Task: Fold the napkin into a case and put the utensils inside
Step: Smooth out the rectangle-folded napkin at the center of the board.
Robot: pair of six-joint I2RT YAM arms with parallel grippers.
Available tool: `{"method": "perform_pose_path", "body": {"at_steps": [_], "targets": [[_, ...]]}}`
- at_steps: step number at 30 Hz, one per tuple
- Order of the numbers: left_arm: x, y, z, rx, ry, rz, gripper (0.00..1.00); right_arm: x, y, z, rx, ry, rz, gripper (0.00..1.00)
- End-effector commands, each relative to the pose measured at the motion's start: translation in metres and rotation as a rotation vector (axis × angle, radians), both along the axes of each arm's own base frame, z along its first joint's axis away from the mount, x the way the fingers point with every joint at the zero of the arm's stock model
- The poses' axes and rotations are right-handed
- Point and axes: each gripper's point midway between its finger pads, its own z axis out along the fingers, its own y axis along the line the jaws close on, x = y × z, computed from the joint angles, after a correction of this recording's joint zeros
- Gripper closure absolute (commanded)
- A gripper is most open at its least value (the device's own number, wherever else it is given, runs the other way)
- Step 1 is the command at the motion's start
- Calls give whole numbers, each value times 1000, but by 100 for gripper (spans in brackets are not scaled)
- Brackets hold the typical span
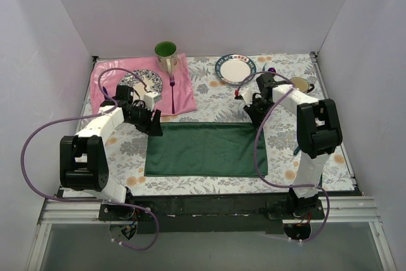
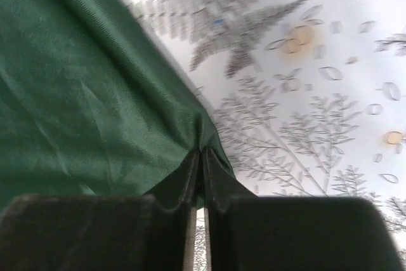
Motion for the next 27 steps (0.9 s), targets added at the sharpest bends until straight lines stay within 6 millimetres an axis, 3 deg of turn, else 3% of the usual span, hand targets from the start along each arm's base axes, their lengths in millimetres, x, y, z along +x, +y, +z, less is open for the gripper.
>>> {"method": "perform_pose_path", "body": {"at_steps": [1,2,3,5,6,7,9,10,12,13,14,17,22,26,27], "targets": [[28,-26,42,-213,0,95,43,27,2,21,21,-13,-110,73],[31,-30,51,-248,-12,93,38,31,1,27,33,-22,-130,63],[31,-34,58,-280,-21,88,25,34,4,35,64,-27,-150,51],[31,-42,88,-361,-98,78,13,46,9,65,134,-88,-182,21],[26,-45,92,-385,-111,79,2,45,19,79,207,-85,-202,7],[25,-48,99,-418,-101,111,2,45,23,98,249,-118,-208,2],[27,-51,118,-465,-157,131,2,36,45,119,391,-92,-209,1],[23,-54,113,-485,-131,151,2,29,52,130,437,-84,-209,1],[25,-57,120,-544,-115,204,2,13,70,132,534,-18,-186,1],[20,-61,112,-574,-80,207,2,4,79,132,563,28,-204,1],[21,-67,118,-618,-76,207,2,-9,84,120,576,83,-211,1],[22,-90,106,-622,-26,230,2,-20,110,118,670,155,-218,1],[25,-118,84,-662,51,295,2,-41,139,93,689,248,-187,1],[32,-118,52,-641,172,344,2,-52,134,76,632,335,-196,1],[31,-118,55,-634,160,313,2,-53,129,70,599,309,-170,1]]}}
